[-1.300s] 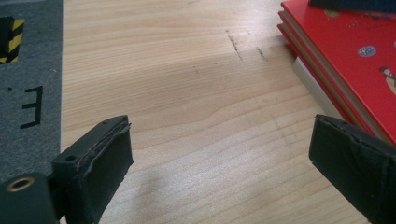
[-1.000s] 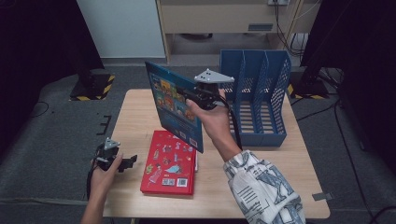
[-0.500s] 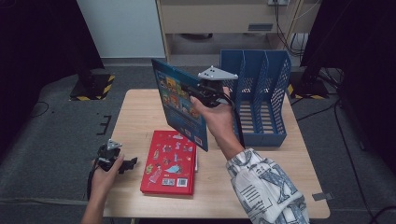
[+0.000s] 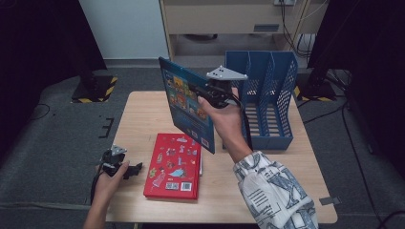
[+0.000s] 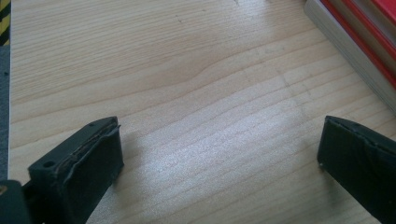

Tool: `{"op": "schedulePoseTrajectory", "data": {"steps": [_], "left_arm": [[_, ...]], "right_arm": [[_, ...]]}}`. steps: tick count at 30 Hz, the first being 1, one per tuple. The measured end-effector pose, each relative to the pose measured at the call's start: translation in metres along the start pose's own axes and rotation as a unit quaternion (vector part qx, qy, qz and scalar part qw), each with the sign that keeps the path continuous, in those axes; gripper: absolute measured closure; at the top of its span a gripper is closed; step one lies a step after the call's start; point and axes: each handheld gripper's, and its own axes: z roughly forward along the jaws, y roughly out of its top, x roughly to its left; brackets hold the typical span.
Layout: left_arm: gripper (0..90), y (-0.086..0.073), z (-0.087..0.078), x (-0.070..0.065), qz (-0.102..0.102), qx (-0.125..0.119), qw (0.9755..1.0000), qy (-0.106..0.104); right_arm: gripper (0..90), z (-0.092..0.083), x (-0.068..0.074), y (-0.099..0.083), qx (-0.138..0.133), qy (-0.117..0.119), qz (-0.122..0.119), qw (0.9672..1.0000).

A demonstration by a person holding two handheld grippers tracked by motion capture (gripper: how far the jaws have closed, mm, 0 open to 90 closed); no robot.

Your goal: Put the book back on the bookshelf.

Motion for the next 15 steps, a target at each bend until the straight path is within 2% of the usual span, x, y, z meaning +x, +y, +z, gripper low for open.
{"op": "schedulePoseTrajectory", "data": {"steps": [15], "left_arm": [[0.0, -0.0025, 0.0006, -0.0003, -0.001, -0.013, 0.9999, 0.001]], "right_arm": [[82.2, -0.0039, -0.0001, 0.0083, -0.004, -0.008, 0.000, 1.0000]]}}
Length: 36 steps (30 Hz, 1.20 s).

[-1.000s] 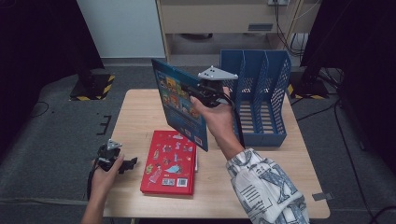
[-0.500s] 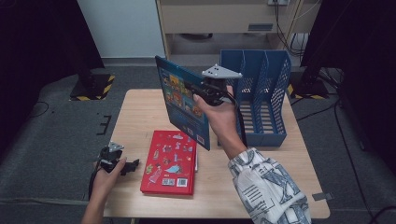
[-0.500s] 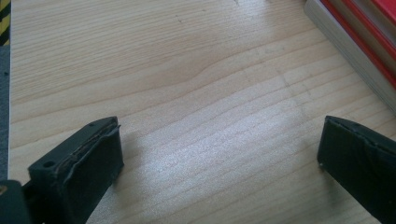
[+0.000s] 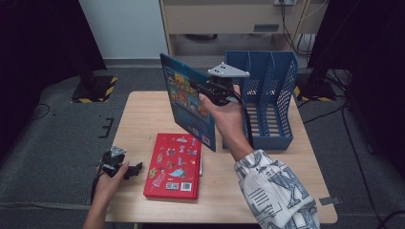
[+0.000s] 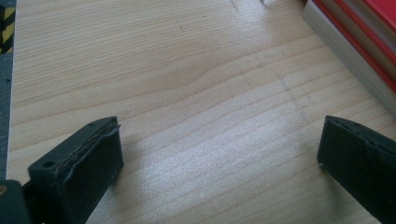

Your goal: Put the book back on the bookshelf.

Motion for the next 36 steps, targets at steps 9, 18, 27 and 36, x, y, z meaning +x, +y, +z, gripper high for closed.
{"op": "schedulePoseTrajectory", "data": {"steps": [9, 18, 27, 36], "left_arm": [[0.0, 0.000, 0.000, 0.000, -0.001, 0.000, 1.0000, 0.000], [0.0, 0.000, 0.000, 0.000, -0.001, 0.000, 1.0000, 0.001], [0.0, 0.000, 0.000, 0.000, -0.001, 0.000, 1.0000, 0.001], [0.0, 0.000, 0.000, 0.000, -0.001, 0.000, 1.0000, 0.001]], "right_arm": [[82.2, -0.004, -0.002, 0.005, -0.001, -0.001, 0.000, 1.0000], [82.2, -0.015, -0.005, 0.017, -0.010, -0.008, -0.002, 0.9999], [82.2, -0.033, -0.016, 0.021, -0.019, -0.023, 0.008, 0.9995], [82.2, -0.059, -0.033, 0.022, -0.026, -0.041, 0.018, 0.9987]]}}
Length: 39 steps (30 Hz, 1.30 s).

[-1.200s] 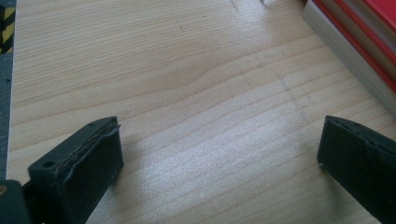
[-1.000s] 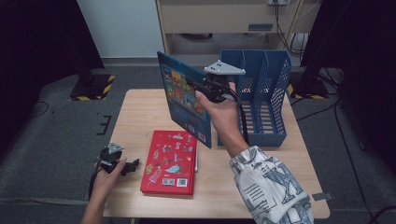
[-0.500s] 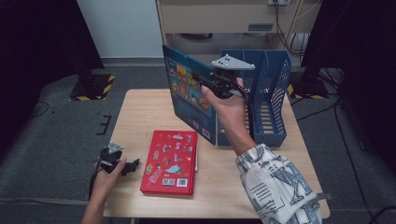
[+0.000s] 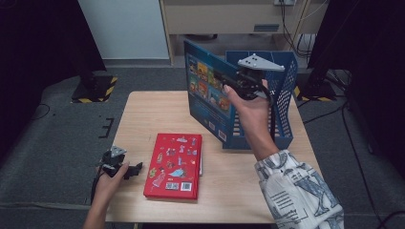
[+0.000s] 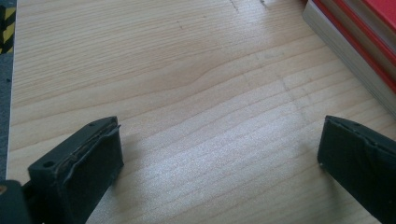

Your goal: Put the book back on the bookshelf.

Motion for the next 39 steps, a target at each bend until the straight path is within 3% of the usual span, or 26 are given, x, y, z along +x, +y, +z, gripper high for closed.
{"op": "schedulePoseTrajectory", "data": {"steps": [12, 27, 39], "left_arm": [[0.0, 0.000, 0.000, 0.000, 0.001, 0.000, 1.0000, 0.000], [0.0, 0.000, 0.000, 0.000, 0.000, -0.001, 1.0000, 0.000], [0.0, 0.000, 0.000, 0.000, -0.002, -0.001, 1.0000, 0.000]], "right_arm": [[82.1, -0.035, -0.030, 0.002, -0.005, -0.033, 0.013, 0.9994], [82.1, -0.075, -0.058, 0.000, -0.005, -0.064, 0.018, 0.9978], [82.1, -0.077, -0.072, -0.003, 0.003, -0.094, 0.021, 0.9953]]}}
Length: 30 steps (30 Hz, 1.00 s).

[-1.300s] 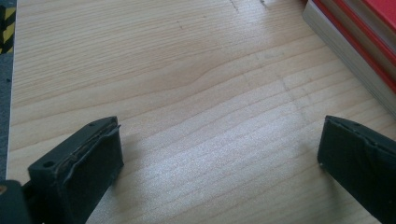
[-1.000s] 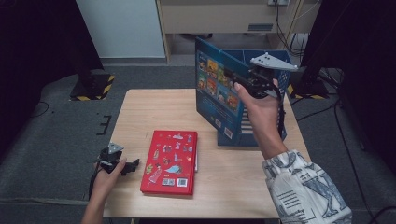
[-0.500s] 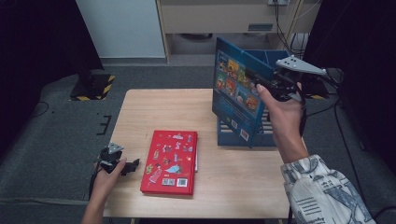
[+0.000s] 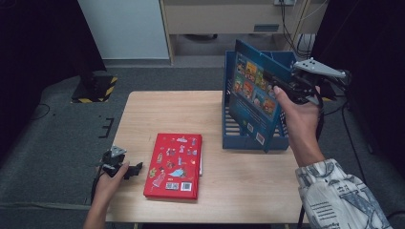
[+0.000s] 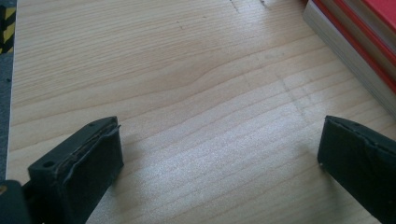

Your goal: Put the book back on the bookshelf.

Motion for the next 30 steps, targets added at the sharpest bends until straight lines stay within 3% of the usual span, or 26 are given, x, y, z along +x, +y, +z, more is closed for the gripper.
{"op": "schedulePoseTrajectory", "data": {"steps": [16, 23, 30], "left_arm": [[0.0, 0.001, 0.001, -0.001, 0.002, 0.001, 1.0000, 0.000], [0.0, 0.001, 0.001, -0.001, 0.002, 0.001, 1.0000, -0.001], [0.0, 0.001, 0.001, -0.001, 0.004, 0.001, 1.0000, -0.001]], "right_arm": [[82.1, 0.047, -0.001, -0.001, 0.009, -0.039, 0.010, 0.9992], [82.1, 0.057, 0.005, -0.002, 0.012, -0.049, 0.000, 0.9987], [82.1, 0.066, 0.004, 0.000, 0.007, -0.060, 0.006, 0.9982]]}}
